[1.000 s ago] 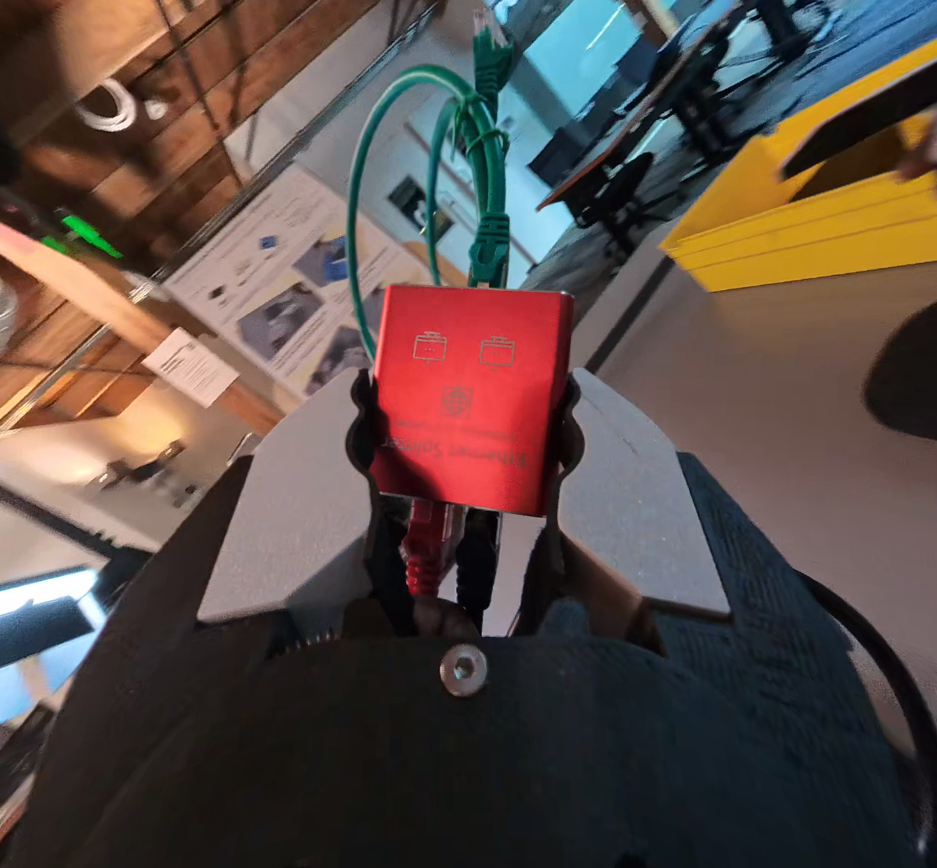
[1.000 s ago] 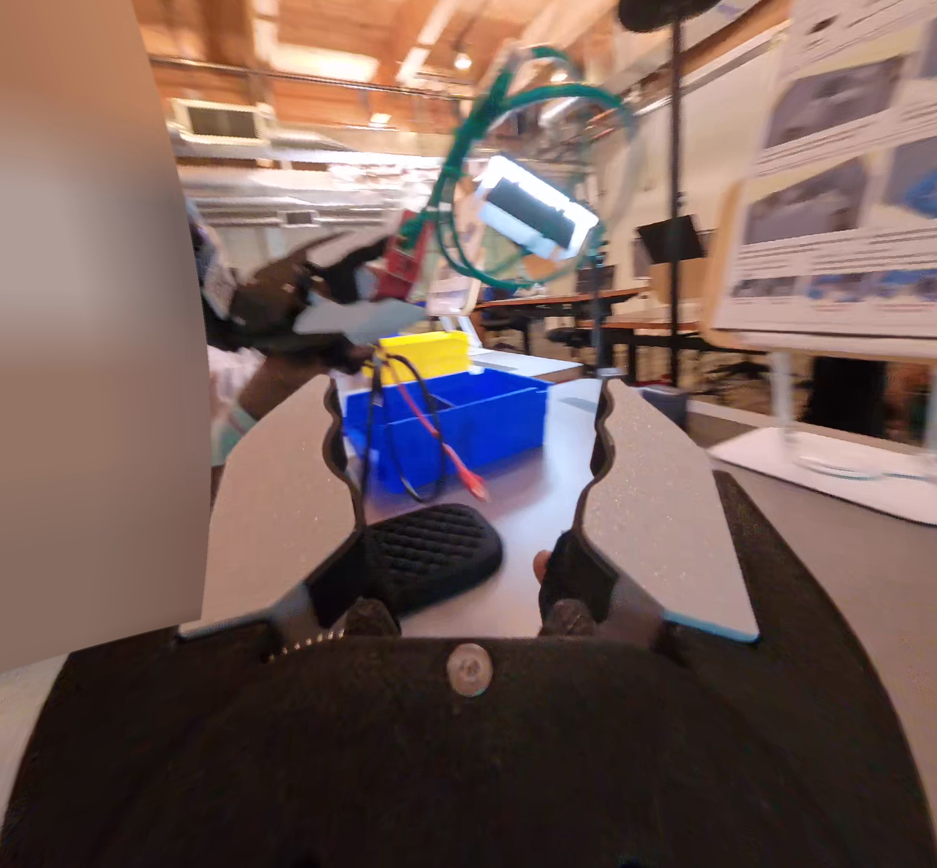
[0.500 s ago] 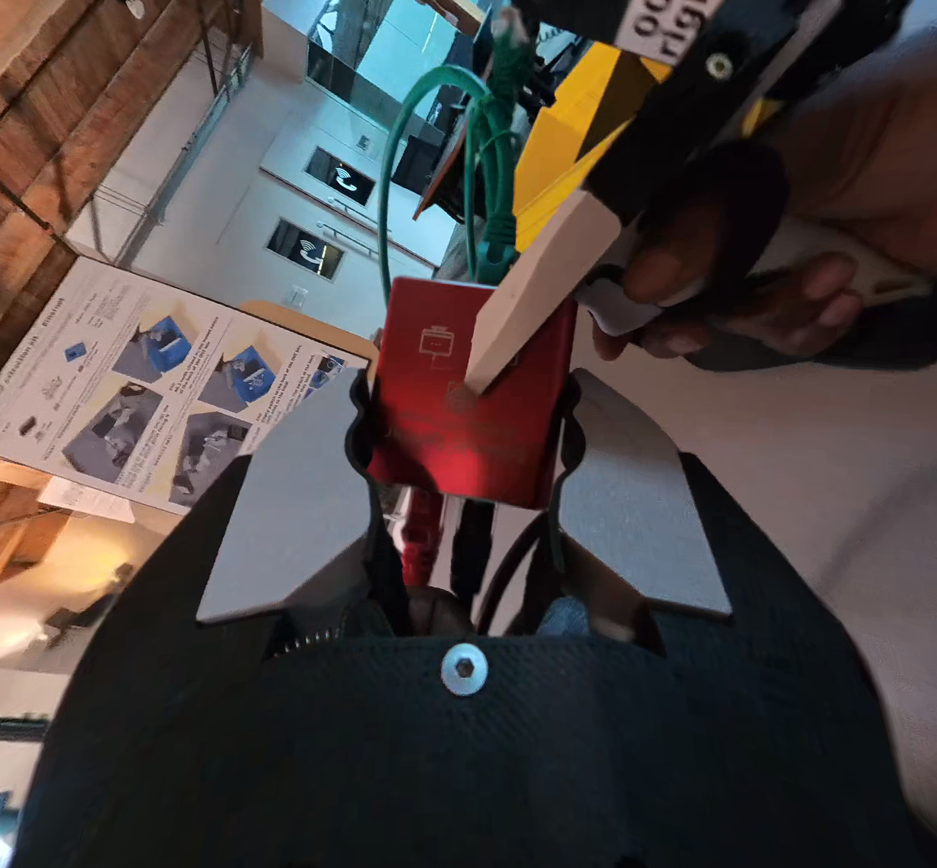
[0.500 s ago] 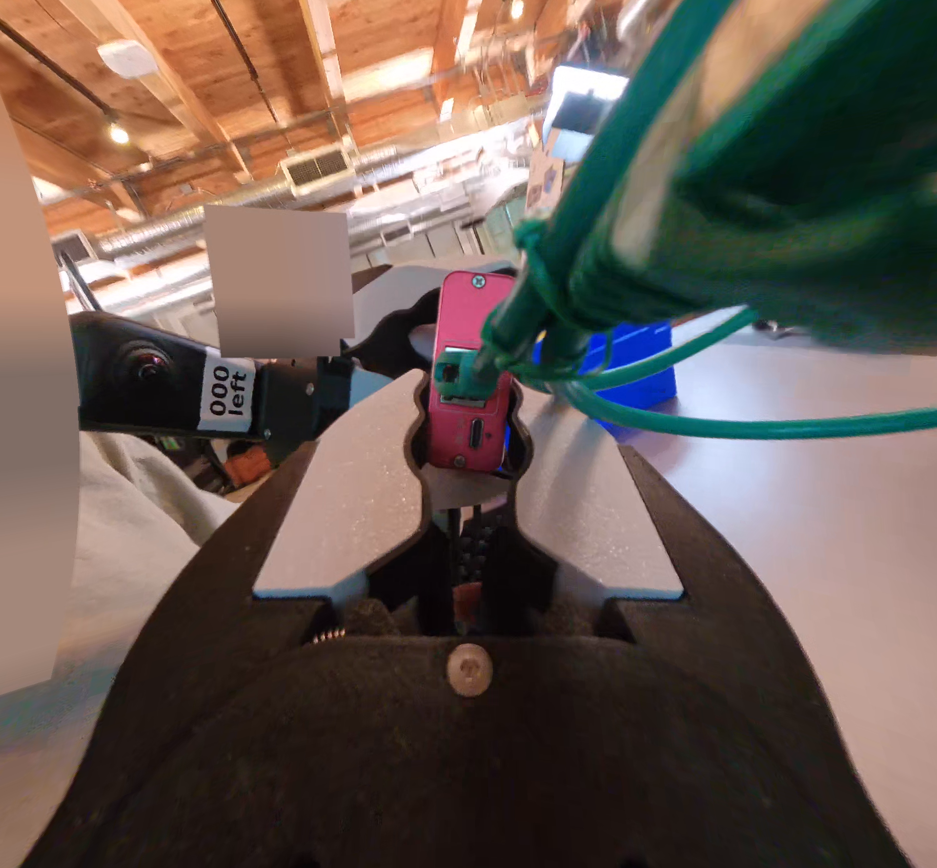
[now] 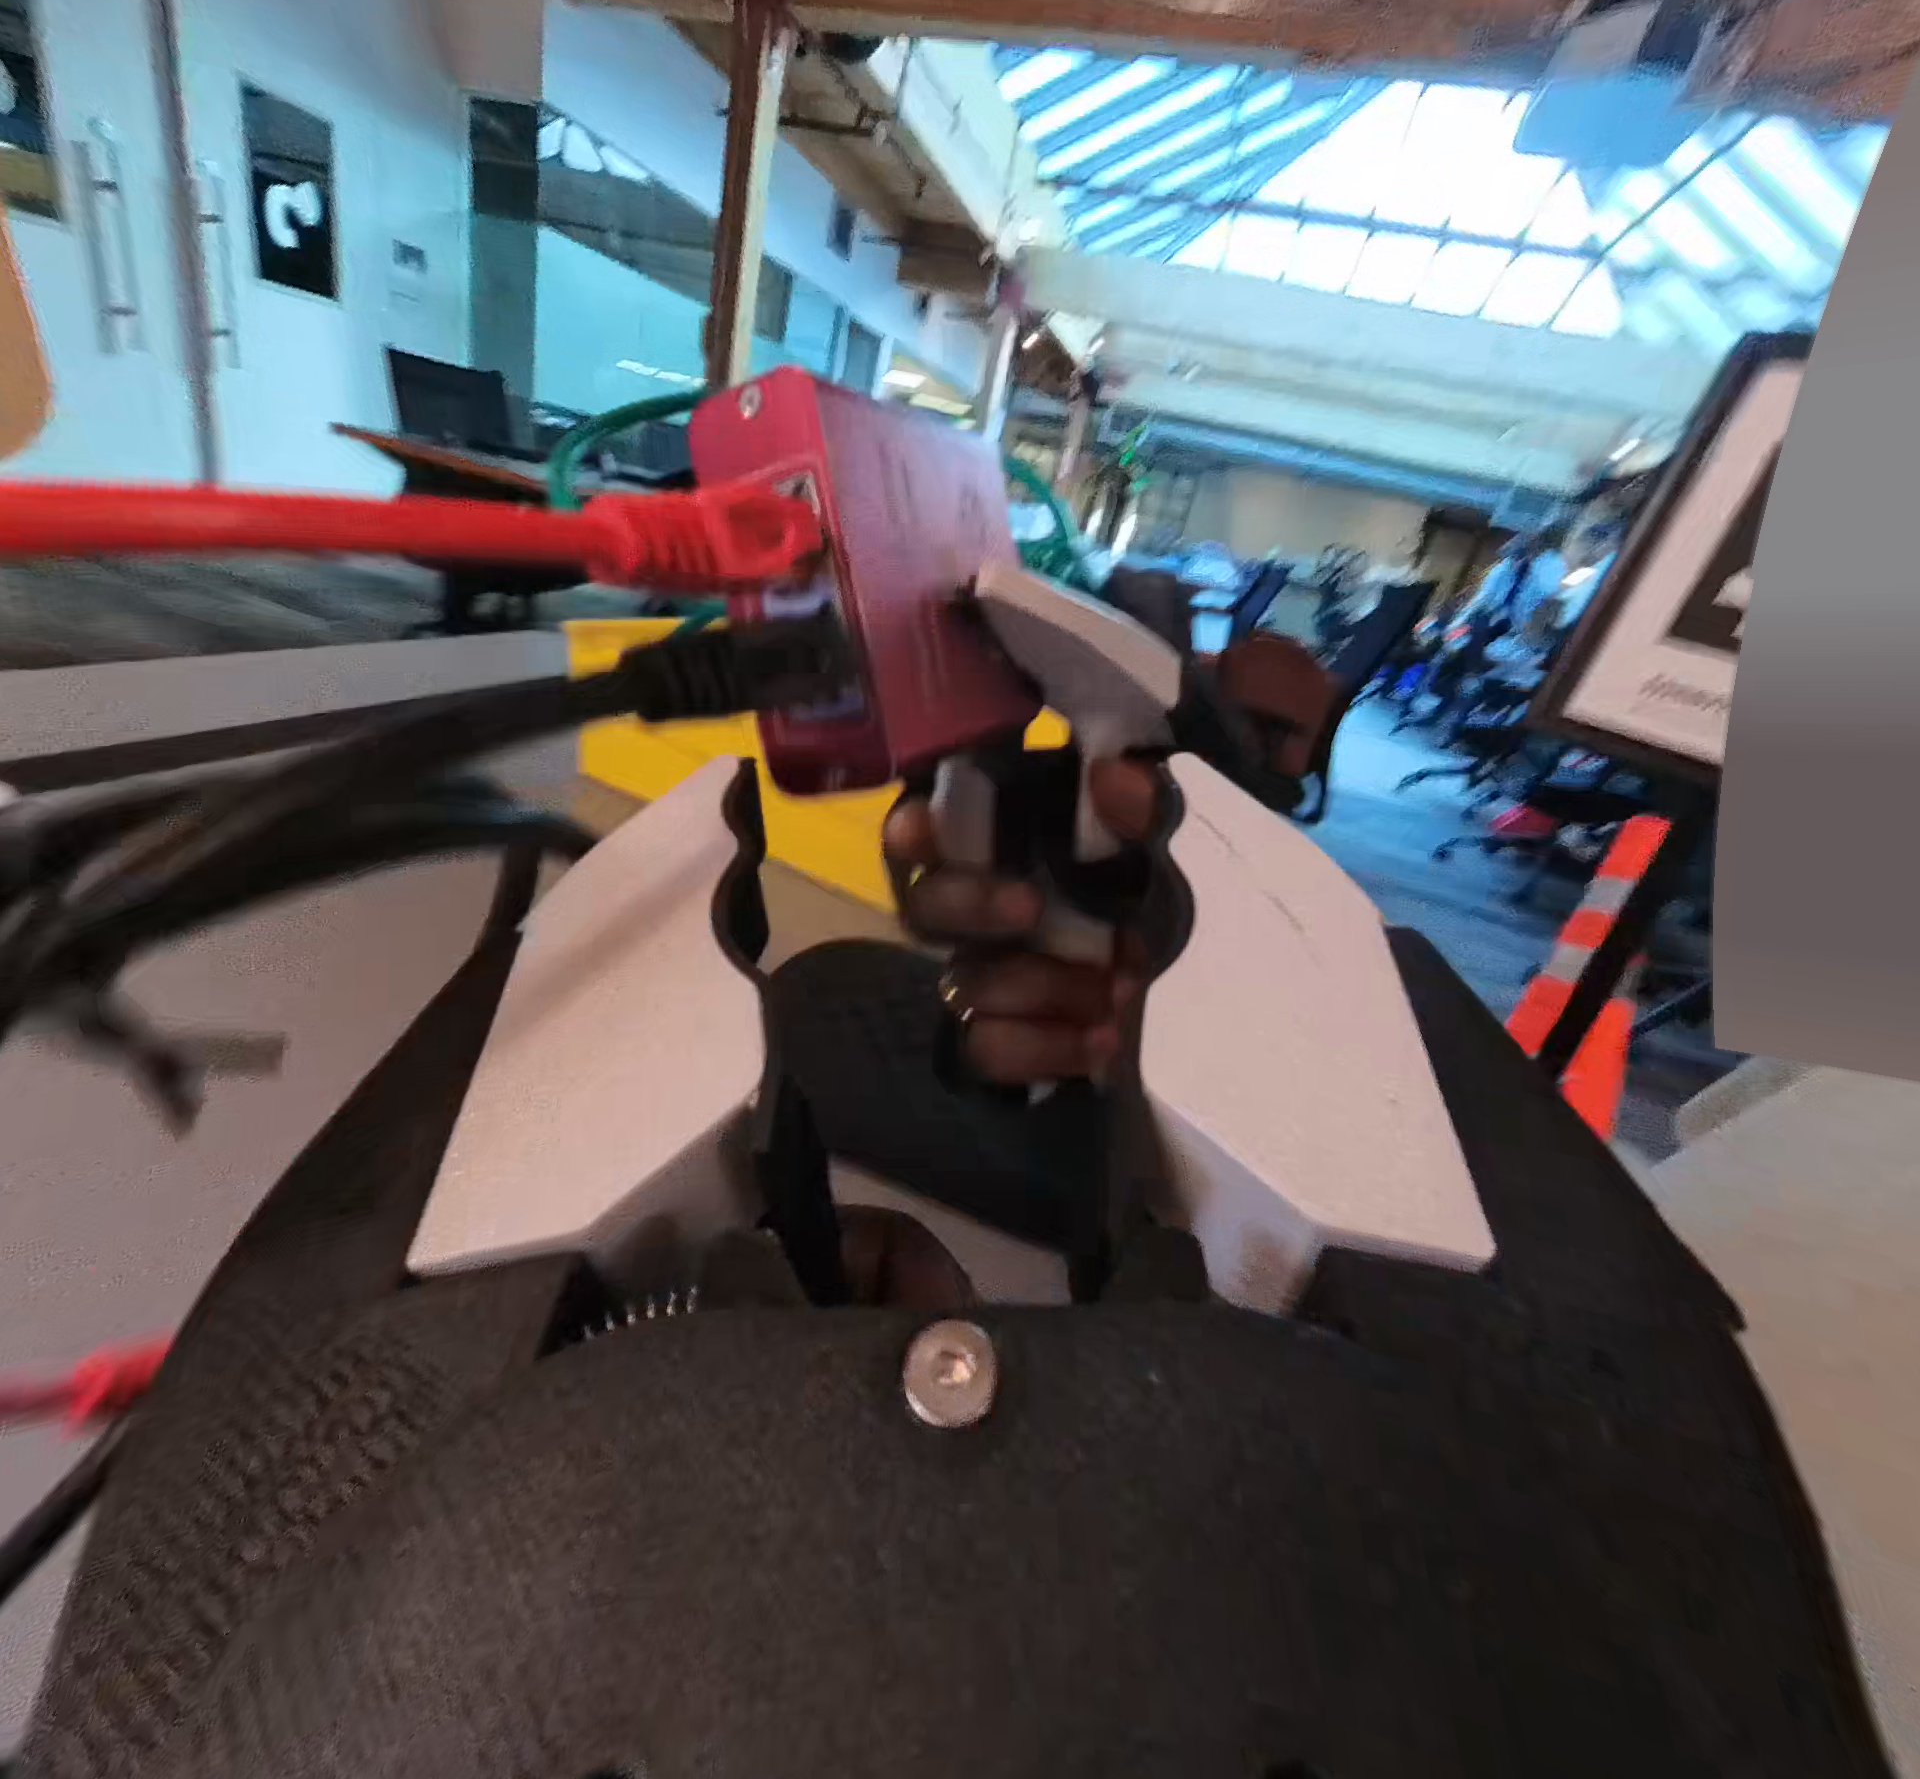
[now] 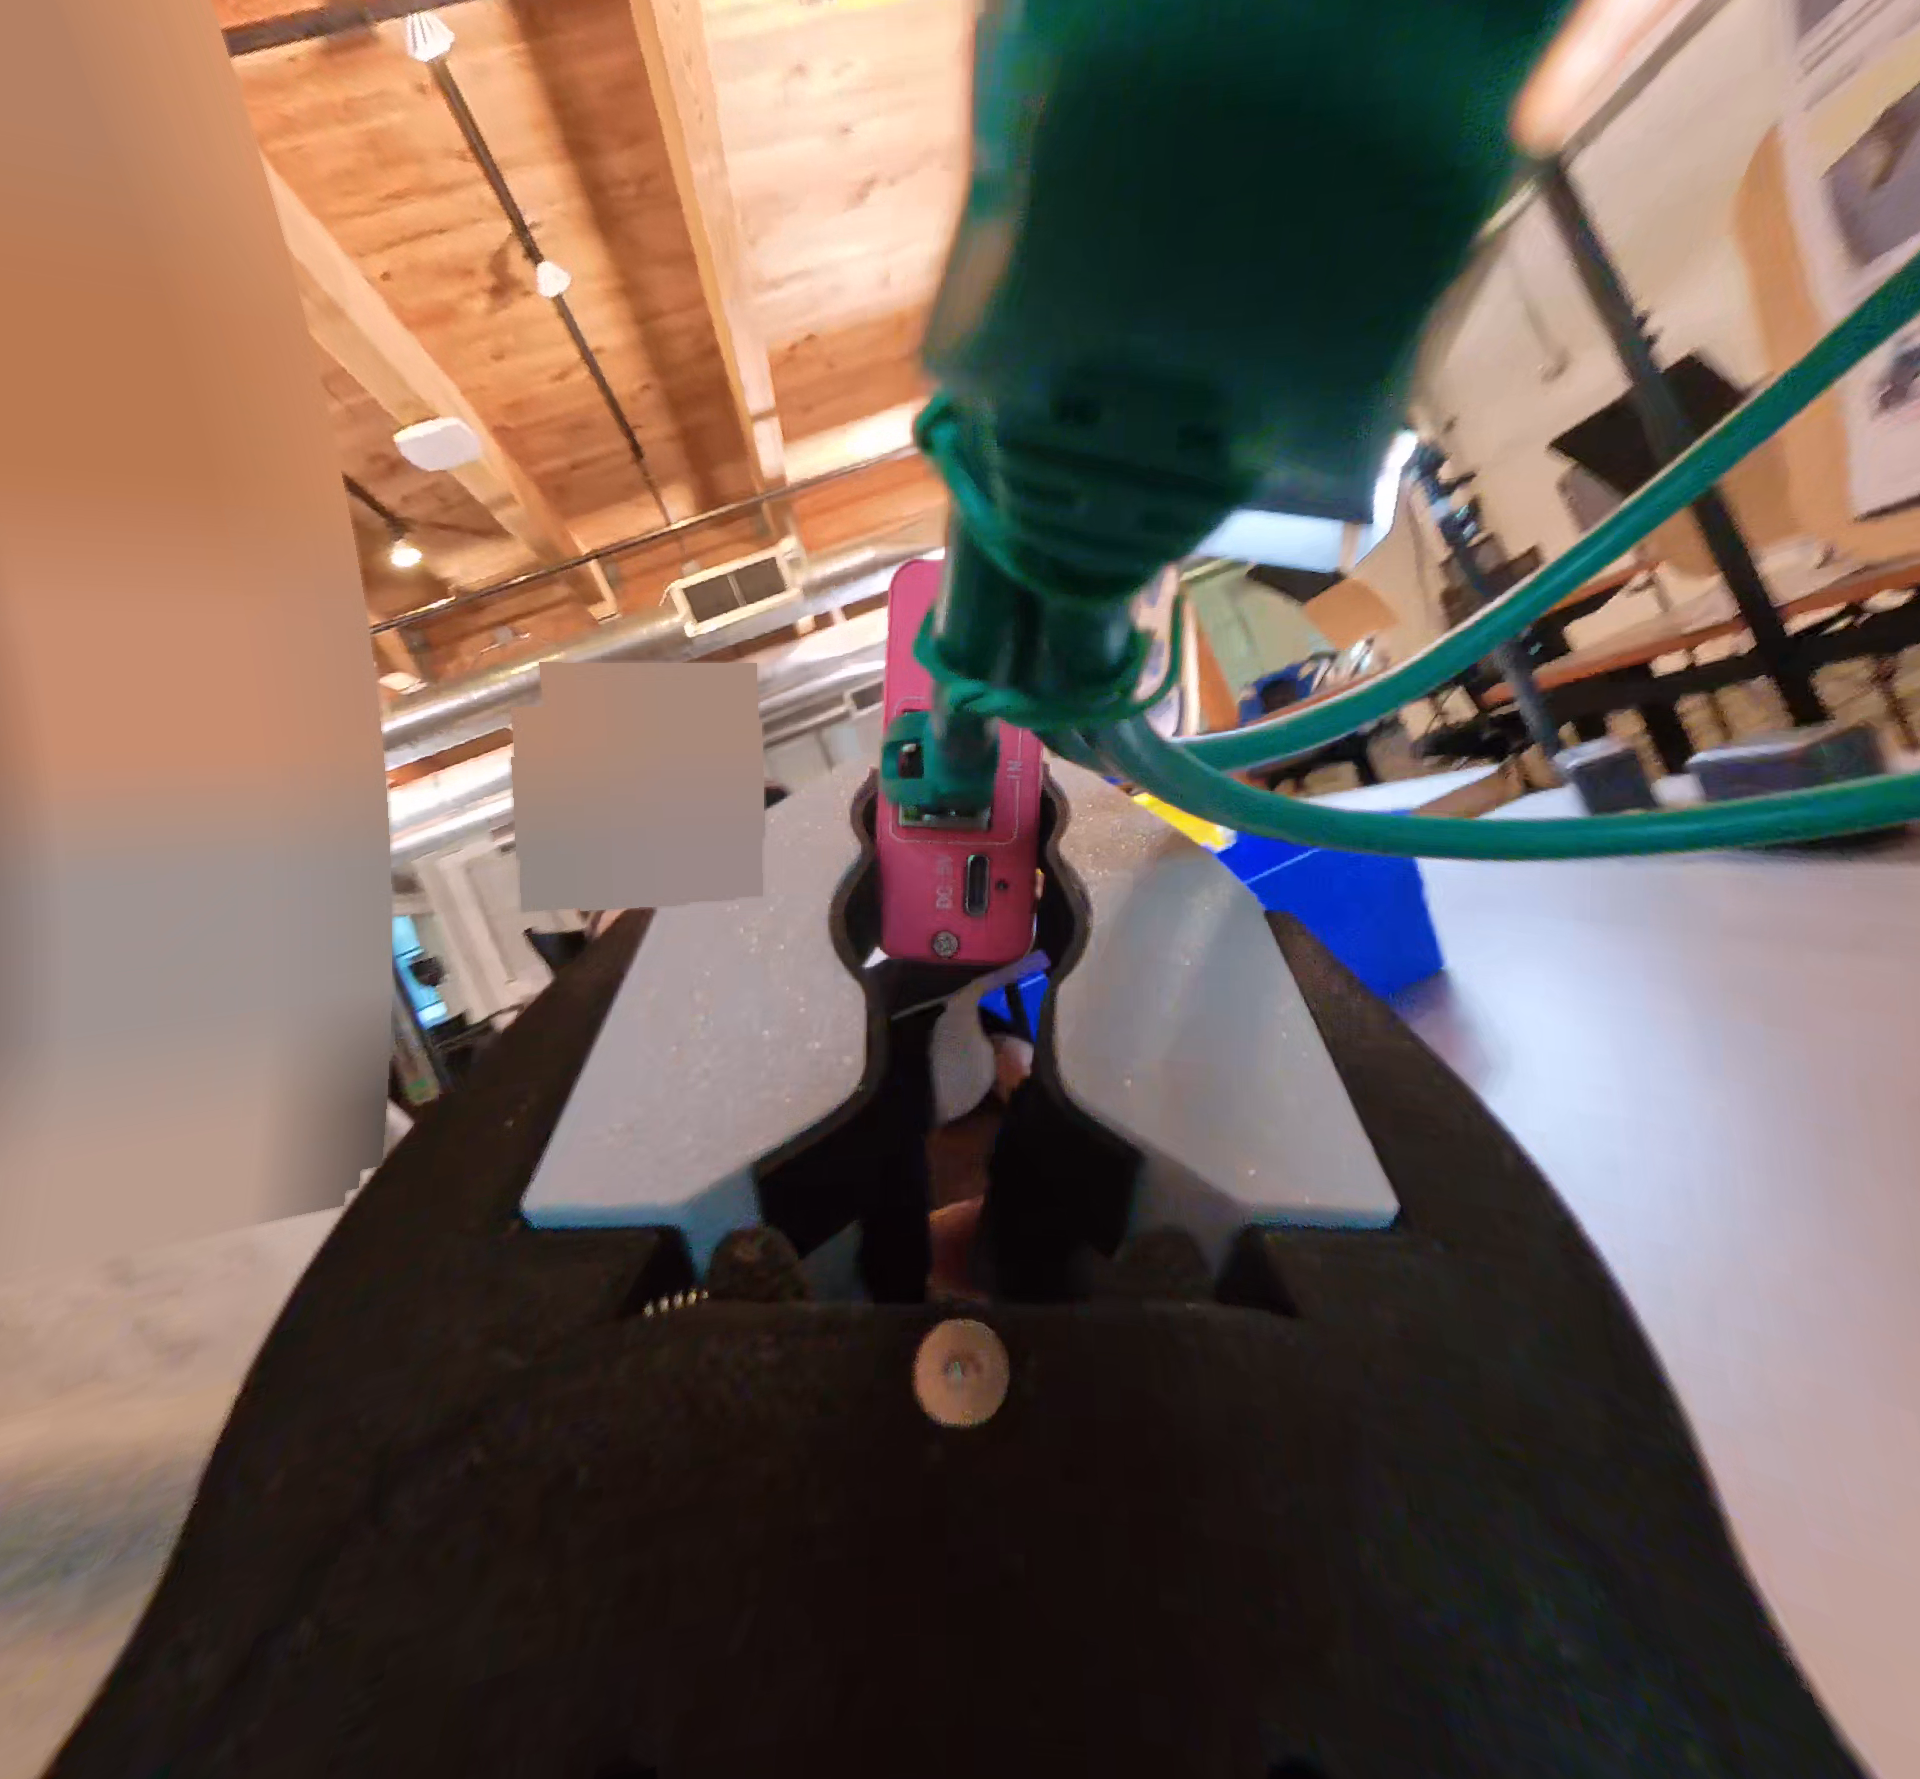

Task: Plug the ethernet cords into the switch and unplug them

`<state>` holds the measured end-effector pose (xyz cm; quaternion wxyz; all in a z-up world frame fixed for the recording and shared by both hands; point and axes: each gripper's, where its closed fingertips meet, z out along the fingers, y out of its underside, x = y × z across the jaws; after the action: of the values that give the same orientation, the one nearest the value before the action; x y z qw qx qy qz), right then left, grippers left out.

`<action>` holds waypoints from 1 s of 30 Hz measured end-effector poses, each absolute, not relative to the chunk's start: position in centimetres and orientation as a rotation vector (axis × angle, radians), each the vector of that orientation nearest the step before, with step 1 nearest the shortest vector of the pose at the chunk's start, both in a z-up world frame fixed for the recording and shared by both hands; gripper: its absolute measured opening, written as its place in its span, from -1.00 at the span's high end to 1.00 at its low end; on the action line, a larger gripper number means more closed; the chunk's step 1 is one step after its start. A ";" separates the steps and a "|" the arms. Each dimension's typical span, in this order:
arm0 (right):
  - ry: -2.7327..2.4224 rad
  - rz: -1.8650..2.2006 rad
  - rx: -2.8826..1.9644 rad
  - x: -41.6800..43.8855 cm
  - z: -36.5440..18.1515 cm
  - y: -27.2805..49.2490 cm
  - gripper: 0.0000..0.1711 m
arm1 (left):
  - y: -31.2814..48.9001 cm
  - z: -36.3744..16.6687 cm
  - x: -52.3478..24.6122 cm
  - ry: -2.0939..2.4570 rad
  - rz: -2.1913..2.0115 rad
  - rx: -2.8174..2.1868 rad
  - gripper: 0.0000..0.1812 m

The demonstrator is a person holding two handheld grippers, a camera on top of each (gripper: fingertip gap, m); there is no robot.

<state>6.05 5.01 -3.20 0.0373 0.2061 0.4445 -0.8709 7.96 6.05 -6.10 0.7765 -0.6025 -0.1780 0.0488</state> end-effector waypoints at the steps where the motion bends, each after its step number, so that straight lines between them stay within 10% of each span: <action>1: 1.385 -2.635 0.626 6.2 -3.4 4.4 0.69 | 6.0 -5.6 7.9 -0.393 0.060 -1.255 0.21; 5: 1.438 -2.480 0.569 6.7 -3.9 3.0 0.69 | 3.8 -4.7 6.8 -0.454 -0.103 -1.026 0.68; 30: 1.752 -2.440 0.608 5.9 -6.1 4.8 0.68 | 1.5 -6.5 5.3 -0.469 -0.155 -1.061 0.70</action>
<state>5.89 4.76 -6.07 0.0382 0.1983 0.5713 -0.7955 5.34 1.48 -6.52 0.8338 -0.5006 -0.2211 -0.0732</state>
